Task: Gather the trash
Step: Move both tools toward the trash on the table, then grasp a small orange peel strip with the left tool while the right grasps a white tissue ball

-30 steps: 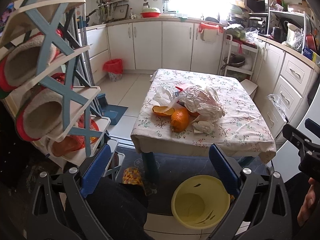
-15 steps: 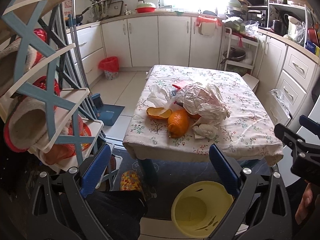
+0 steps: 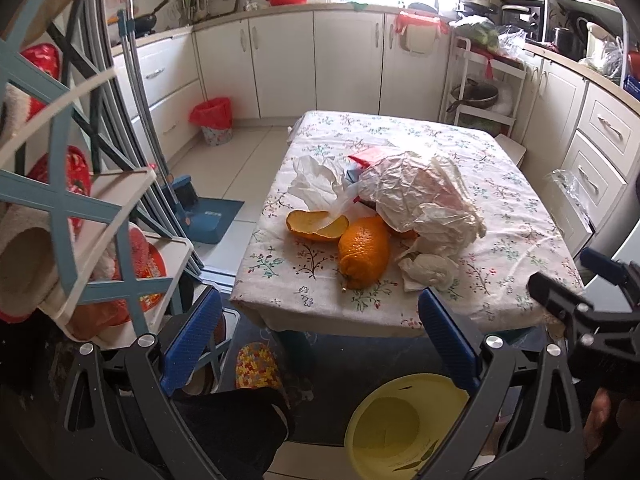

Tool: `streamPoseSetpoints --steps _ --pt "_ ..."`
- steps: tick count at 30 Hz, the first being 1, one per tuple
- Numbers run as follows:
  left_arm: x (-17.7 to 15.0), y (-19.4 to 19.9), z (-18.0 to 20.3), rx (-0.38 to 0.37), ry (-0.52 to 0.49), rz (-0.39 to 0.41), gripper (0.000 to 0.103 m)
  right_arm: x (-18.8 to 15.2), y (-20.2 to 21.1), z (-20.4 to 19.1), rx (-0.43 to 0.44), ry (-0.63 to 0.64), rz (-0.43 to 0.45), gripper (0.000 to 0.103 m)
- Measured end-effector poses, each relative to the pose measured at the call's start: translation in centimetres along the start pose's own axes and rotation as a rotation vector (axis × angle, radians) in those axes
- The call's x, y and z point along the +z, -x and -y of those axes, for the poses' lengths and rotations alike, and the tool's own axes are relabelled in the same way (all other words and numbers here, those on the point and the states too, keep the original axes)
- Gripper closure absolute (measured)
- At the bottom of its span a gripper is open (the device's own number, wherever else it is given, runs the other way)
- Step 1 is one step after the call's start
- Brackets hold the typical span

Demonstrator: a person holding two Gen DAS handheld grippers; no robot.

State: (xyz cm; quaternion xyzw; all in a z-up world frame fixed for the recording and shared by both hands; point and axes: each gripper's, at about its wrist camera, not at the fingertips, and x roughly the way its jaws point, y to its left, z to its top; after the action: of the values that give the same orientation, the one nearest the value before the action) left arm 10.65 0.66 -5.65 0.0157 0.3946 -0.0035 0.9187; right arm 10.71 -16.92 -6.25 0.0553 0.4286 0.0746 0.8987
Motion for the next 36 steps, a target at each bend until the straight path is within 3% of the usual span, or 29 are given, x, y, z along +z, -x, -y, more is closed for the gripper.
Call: streamPoseSetpoints --steps 3,5,10,15,22,31,34,36 --pt "0.2 -1.4 -0.2 -0.007 0.016 -0.023 0.008 0.1 -2.2 -0.4 0.038 0.012 -0.031 0.008" --pt "0.2 -2.1 -0.3 -0.015 0.026 -0.039 0.008 0.2 -3.7 -0.7 0.055 0.017 -0.061 0.021" --pt "0.4 -3.4 -0.5 -0.01 0.034 -0.063 0.008 0.4 -7.1 -1.8 0.115 0.038 -0.13 0.037" --pt "0.4 -4.8 -0.9 -0.012 0.047 -0.094 0.008 0.3 -10.0 -2.5 0.115 0.062 -0.171 0.042" --pt "0.8 -7.3 -0.8 -0.016 0.053 -0.136 0.009 0.0 -11.1 -1.0 0.192 0.003 -0.205 0.084" --pt "1.7 -10.9 1.1 -0.041 0.048 -0.177 0.011 -0.9 -9.3 2.3 0.274 -0.097 -0.215 0.084" --pt "1.8 -11.8 2.0 -0.043 0.029 -0.181 0.018 -1.0 -9.1 3.2 0.288 -0.127 -0.212 0.084" --pt "1.8 -12.5 2.5 -0.047 0.021 -0.188 0.032 -1.1 -8.9 3.5 0.297 -0.132 -0.208 0.084"
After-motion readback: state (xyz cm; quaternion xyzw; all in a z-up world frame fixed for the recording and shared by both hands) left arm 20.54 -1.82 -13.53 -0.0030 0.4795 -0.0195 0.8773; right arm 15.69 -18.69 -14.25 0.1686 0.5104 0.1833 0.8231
